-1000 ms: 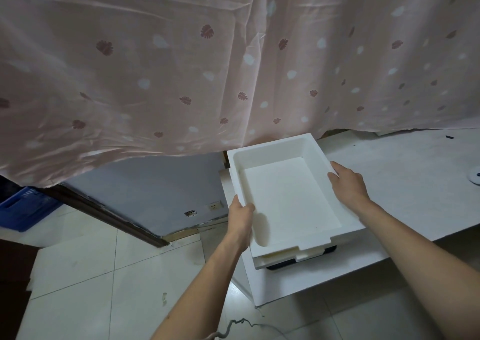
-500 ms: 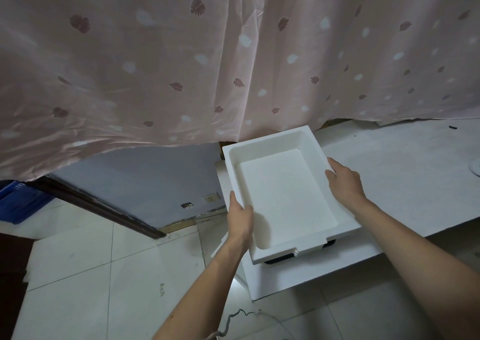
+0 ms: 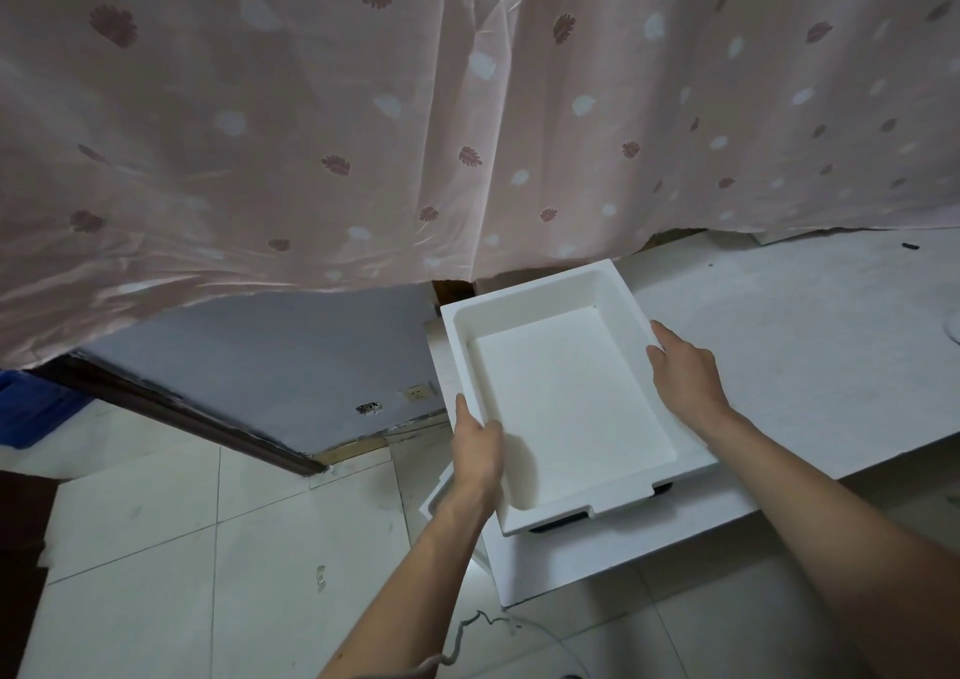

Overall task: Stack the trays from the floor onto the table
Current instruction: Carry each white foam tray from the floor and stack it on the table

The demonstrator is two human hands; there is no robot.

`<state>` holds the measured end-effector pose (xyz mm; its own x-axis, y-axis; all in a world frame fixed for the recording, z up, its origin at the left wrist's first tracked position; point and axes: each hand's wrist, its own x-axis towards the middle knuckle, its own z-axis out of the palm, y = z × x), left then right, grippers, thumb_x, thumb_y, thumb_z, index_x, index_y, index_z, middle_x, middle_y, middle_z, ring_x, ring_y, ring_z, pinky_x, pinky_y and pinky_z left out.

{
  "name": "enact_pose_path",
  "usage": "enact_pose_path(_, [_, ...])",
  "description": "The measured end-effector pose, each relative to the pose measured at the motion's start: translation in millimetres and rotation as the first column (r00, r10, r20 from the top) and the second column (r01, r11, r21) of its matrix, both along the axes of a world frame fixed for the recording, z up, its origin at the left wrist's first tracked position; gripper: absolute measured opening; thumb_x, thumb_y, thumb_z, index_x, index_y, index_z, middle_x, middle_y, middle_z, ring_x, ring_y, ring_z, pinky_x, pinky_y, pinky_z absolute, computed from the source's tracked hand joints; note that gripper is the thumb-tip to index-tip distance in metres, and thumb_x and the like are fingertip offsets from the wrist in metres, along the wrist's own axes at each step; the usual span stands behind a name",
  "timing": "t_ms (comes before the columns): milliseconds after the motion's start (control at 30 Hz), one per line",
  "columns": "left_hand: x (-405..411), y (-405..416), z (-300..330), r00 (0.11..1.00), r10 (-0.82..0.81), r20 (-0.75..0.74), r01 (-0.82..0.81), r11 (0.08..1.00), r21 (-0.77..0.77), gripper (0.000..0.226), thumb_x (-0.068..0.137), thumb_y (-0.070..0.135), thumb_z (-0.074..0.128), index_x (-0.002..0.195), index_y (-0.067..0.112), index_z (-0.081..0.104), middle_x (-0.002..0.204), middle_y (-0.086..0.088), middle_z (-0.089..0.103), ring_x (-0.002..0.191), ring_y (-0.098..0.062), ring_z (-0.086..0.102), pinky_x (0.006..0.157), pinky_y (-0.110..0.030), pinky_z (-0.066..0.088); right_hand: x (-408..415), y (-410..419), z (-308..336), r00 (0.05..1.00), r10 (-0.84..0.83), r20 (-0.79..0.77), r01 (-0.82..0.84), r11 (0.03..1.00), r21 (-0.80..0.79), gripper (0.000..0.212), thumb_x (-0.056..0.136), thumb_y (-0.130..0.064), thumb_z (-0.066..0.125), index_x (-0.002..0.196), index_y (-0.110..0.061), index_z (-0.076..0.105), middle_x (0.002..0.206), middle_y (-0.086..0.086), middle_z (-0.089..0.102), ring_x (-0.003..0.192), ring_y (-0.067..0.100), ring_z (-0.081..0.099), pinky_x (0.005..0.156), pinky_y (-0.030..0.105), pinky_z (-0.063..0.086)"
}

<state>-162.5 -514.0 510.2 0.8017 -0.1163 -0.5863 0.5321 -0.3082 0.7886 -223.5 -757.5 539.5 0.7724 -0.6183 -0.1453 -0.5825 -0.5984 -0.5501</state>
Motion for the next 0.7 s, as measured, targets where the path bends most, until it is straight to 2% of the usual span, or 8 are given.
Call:
enact_pose_path(200, [0.9, 1.6, -7.7, 1.0, -0.014, -0.011, 0.014, 1.0, 0.006, 0.08, 0.074, 0.019, 0.036, 0.152, 0.03, 0.027, 0.147, -0.003, 0.05, 0.128, -0.029, 0.053, 0.106, -0.048, 0.047, 3.1, -0.7, -2.1, 0.997, -0.001, -0.073, 0.003, 1.0, 0.017, 0.038, 0.102, -0.016, 0.037, 0.138, -0.008, 0.045, 0.1, 0.018, 0.068, 0.093, 0.036, 0.06, 0.077, 0.033, 0.049])
enact_pose_path(367, [0.0, 4.8, 13.2, 0.998, -0.055, -0.003, 0.055, 0.996, 0.063, 0.068, 0.085, 0.016, 0.04, 0.152, 0.023, 0.03, 0.141, -0.005, 0.056, 0.118, -0.028, 0.059, 0.098, -0.043, 0.052, 4.7, 5.2, 5.1, 0.988, -0.007, -0.154, 0.009, 1.0, 0.011, 0.033, 0.099, -0.014, 0.035, 0.13, -0.005, 0.045, 0.097, 0.02, 0.066, 0.096, 0.04, 0.057, 0.08, 0.042, 0.051])
enact_pose_path(433, [-0.7, 5.9, 23.1, 0.998, -0.068, 0.011, 0.067, 0.996, 0.056, 0.066, 0.088, 0.02, 0.042, 0.152, 0.022, 0.03, 0.145, -0.006, 0.053, 0.122, -0.027, 0.057, 0.101, -0.043, 0.05, 5.3, 7.5, 8.2, 0.986, -0.014, -0.165, 0.016, 1.0, 0.01, 0.032, 0.099, -0.014, 0.037, 0.128, -0.003, 0.045, 0.103, 0.02, 0.066, 0.098, 0.041, 0.058, 0.082, 0.042, 0.05])
enact_pose_path(500, [0.9, 8.2, 31.0, 0.998, -0.062, 0.018, 0.062, 0.998, 0.027, 0.065, 0.095, 0.022, 0.045, 0.156, 0.02, 0.024, 0.155, -0.001, 0.04, 0.138, -0.026, 0.044, 0.112, -0.038, 0.039, 6.4, 12.7, 13.2, 0.987, -0.016, -0.158, 0.018, 1.0, 0.006, 0.031, 0.098, -0.013, 0.04, 0.125, -0.001, 0.048, 0.11, 0.019, 0.065, 0.102, 0.039, 0.058, 0.085, 0.041, 0.049])
enact_pose_path(567, [4.9, 10.2, 33.8, 0.998, -0.048, 0.027, 0.048, 0.999, 0.006, 0.064, 0.1, 0.022, 0.045, 0.158, 0.018, 0.019, 0.161, 0.001, 0.03, 0.147, -0.021, 0.031, 0.115, -0.033, 0.03, 8.8, 19.7, 18.9, 0.992, -0.011, -0.128, 0.012, 1.0, 0.004, 0.036, 0.098, -0.013, 0.042, 0.13, 0.001, 0.048, 0.125, 0.019, 0.059, 0.115, 0.038, 0.054, 0.096, 0.041, 0.046])
enact_pose_path(700, [13.5, 22.9, 31.7, 0.999, -0.033, 0.034, 0.034, 0.999, -0.024, 0.065, 0.099, 0.033, 0.046, 0.158, 0.02, 0.022, 0.162, 0.005, 0.026, 0.149, -0.019, 0.026, 0.12, -0.043, 0.027, 23.0, 42.4, 31.1, 0.997, -0.012, -0.079, 0.013, 1.0, 0.011, 0.049, 0.099, -0.014, 0.043, 0.146, 0.0, 0.034, 0.151, 0.015, 0.038, 0.139, 0.033, 0.035, 0.111, 0.038, 0.03])
